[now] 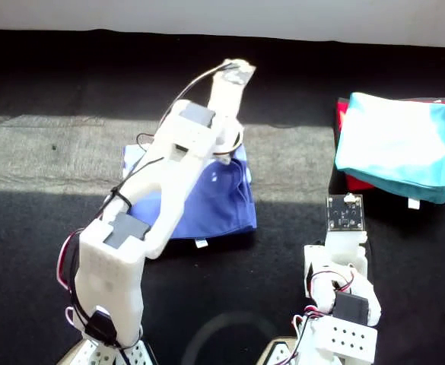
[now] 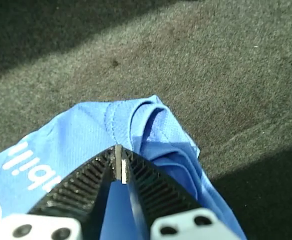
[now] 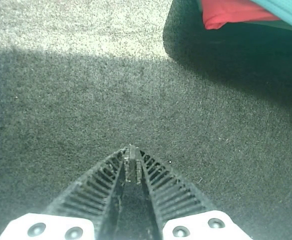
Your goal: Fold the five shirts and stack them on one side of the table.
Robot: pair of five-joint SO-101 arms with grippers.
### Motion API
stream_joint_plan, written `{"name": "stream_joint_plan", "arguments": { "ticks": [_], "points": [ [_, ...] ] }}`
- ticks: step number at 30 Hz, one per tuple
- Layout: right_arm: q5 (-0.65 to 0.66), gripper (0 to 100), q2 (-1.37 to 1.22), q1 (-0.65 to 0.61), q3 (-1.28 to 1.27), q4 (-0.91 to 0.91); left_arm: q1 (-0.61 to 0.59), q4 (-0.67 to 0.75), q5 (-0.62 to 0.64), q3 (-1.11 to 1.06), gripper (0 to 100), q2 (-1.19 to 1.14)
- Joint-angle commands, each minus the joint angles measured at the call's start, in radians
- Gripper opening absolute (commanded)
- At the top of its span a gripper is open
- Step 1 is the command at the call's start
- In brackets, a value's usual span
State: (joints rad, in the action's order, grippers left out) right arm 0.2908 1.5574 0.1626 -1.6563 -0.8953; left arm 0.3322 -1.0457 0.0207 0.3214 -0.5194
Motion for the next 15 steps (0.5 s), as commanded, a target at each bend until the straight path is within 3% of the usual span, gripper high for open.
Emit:
{"name": "stream_joint_plan", "arguments": {
  "ticks": [1,4,7,12,15],
  "points": [
    [-0.002,1.2,0.013,-0.007,-0.101,0.013,0.018,0.064,0.008,0.104,1,-0.028],
    [-0.002,1.2,0.013,-0.007,-0.101,0.013,0.018,0.057,0.008,0.182,1,-0.051],
    [-0.002,1.2,0.013,-0.007,-0.101,0.013,0.002,-0.041,0.021,0.272,1,-0.05],
    [-0.002,1.2,0.013,-0.007,-0.101,0.013,-0.053,-0.235,0.186,0.426,1,-0.064],
    [-0.002,1.2,0.013,-0.007,-0.101,0.013,-0.061,-0.203,0.186,0.374,1,-0.097]
  ]
}}
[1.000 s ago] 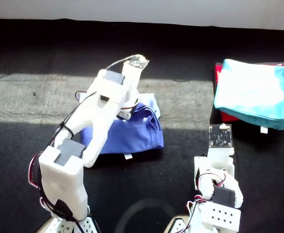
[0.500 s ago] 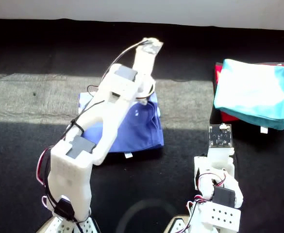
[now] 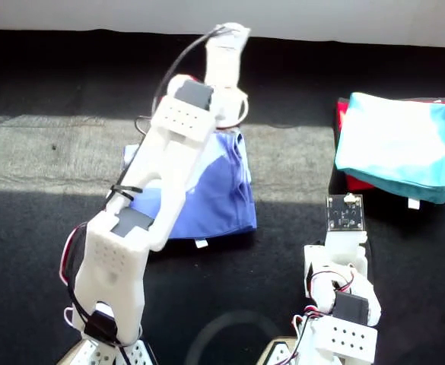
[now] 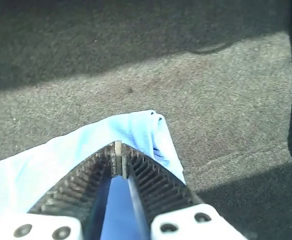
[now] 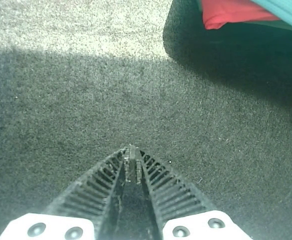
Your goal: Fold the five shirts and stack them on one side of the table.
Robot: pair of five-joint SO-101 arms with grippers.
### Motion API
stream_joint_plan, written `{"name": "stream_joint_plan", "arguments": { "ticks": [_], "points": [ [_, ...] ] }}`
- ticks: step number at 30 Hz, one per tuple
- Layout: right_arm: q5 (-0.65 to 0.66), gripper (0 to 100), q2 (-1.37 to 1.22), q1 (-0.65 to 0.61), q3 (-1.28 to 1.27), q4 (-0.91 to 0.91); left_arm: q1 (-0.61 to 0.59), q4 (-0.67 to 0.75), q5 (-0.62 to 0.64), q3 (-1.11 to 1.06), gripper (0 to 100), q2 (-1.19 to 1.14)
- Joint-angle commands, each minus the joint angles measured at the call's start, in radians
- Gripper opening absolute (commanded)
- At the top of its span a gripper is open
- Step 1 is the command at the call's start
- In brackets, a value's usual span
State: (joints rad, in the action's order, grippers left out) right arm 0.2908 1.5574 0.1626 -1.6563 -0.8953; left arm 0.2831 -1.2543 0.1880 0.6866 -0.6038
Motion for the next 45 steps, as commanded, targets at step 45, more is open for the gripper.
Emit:
{"name": "stream_joint_plan", "arguments": {
  "ticks": [45],
  "points": [
    [-0.002,1.2,-0.048,-0.101,0.377,-0.191,-0.202,-0.514,-0.086,-0.018,1,0.259]
  ]
}}
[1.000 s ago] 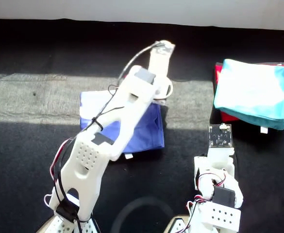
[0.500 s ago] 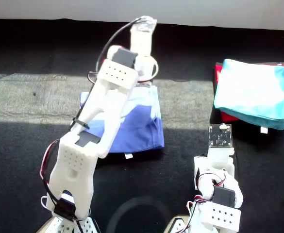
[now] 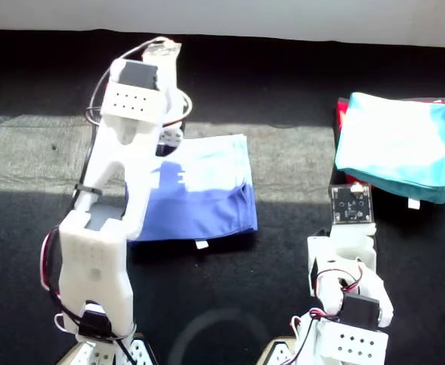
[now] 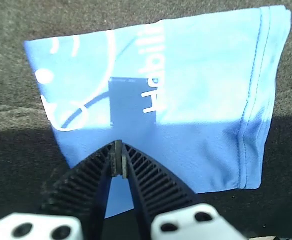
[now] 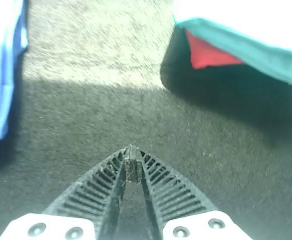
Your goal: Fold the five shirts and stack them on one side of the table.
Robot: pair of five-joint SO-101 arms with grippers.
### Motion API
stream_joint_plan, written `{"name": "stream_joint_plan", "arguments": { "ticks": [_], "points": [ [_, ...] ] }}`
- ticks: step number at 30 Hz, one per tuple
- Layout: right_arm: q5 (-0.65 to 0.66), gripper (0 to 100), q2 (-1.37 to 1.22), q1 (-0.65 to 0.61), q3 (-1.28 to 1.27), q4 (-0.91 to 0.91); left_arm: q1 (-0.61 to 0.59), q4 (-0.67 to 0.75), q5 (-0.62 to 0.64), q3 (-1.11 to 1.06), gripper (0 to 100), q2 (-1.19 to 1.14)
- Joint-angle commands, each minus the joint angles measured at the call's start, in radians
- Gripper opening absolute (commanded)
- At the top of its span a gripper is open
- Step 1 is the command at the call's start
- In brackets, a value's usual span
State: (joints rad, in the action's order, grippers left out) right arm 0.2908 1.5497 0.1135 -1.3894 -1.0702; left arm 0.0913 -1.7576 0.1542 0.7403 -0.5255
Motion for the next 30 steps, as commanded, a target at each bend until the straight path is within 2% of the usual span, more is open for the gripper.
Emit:
{"name": "stream_joint_plan", "arguments": {
  "ticks": [1,5,8,13,17,23,25,30],
  "points": [
    [-0.002,1.2,-0.071,-0.074,0.145,-0.022,-0.016,-0.011,-0.069,-0.12,1,0.248],
    [-0.008,1.2,-0.243,-0.159,0.317,-0.024,-0.07,-0.009,-0.127,-0.38,1,0.522],
    [-0.008,1.2,-0.403,-0.226,0.45,-0.035,-0.143,0.074,-0.187,-0.641,1,0.688],
    [-0.014,1.3,-0.711,-0.312,0.699,-0.14,-0.298,0.345,-0.212,-1.079,1,0.932],
    [-0.16,1.3,-0.981,-0.363,0.917,-0.206,-0.406,0.525,-0.213,-1.383,1,1.076],
    [-0.339,1.6,-1.377,-0.524,1.244,-0.275,-0.503,0.936,-0.216,-1.788,1,1.201],
    [-0.373,5.7,-1.504,-0.57,1.354,-0.308,-0.522,1.057,-0.216,-1.882,1,1.221],
    [-0.474,25.0,-1.781,-0.627,1.63,-0.394,-0.536,1.277,-0.216,-2.02,1,1.23]
  ]
}}
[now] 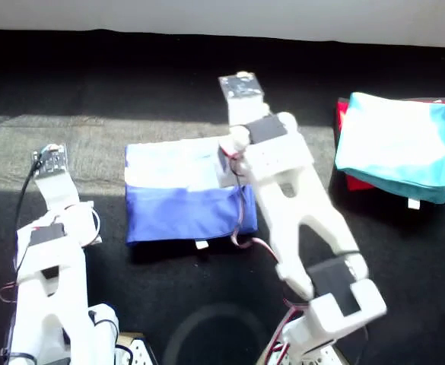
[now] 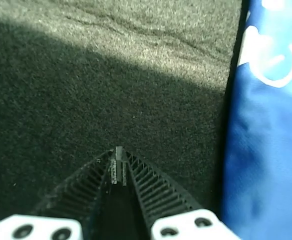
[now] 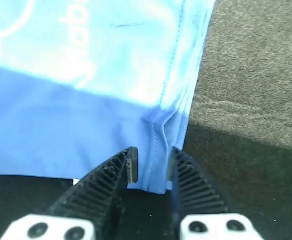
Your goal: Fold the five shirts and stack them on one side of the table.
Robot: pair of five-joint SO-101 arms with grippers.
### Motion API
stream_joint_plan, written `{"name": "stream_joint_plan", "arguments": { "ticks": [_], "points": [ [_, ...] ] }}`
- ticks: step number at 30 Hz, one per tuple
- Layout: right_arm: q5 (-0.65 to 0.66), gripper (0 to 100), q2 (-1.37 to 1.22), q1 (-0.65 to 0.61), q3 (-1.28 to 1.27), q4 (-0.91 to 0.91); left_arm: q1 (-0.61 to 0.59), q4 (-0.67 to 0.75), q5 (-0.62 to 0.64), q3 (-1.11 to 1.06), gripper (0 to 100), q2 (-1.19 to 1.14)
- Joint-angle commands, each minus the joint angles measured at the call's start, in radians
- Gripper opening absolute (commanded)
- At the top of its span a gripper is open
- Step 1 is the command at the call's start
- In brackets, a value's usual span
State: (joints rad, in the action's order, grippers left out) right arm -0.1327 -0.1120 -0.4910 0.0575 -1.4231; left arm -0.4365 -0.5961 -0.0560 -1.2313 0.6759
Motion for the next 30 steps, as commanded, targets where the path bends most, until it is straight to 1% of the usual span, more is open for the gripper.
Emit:
{"name": "stream_joint_plan", "arguments": {
  "ticks": [1,2,5,14,23,27,28,29,30],
  "points": [
    [-0.072,27.7,-0.166,-0.022,0.237,-0.059,-0.005,0.143,-0.006,-0.068,1,0.028],
    [-0.095,29.2,-0.208,-0.025,0.286,-0.071,-0.004,0.166,-0.005,-0.084,1,0.028],
    [-0.175,29.6,-0.328,-0.027,0.41,-0.093,-0.004,0.224,-0.003,-0.122,1,0.028],
    [-0.316,29.6,-0.638,-0.041,0.654,-0.099,0.028,0.233,-0.006,-0.142,1,0.027],
    [-0.324,29.6,-0.82,-0.036,0.697,-0.099,0.028,0.235,-0.006,-0.142,1,0.027],
    [-0.321,29.3,-0.852,-0.036,0.697,-0.136,0.028,0.235,-0.006,-0.142,1,0.027],
    [-0.318,26.9,-0.854,-0.036,0.697,-0.151,0.028,0.235,-0.006,-0.142,1,0.027],
    [-0.311,21.3,-0.855,-0.036,0.697,-0.163,0.028,0.235,-0.006,-0.142,1,0.027],
    [-0.29,13.2,-0.857,-0.036,0.697,-0.174,0.028,0.235,-0.006,-0.142,1,0.027]
  ]
}}
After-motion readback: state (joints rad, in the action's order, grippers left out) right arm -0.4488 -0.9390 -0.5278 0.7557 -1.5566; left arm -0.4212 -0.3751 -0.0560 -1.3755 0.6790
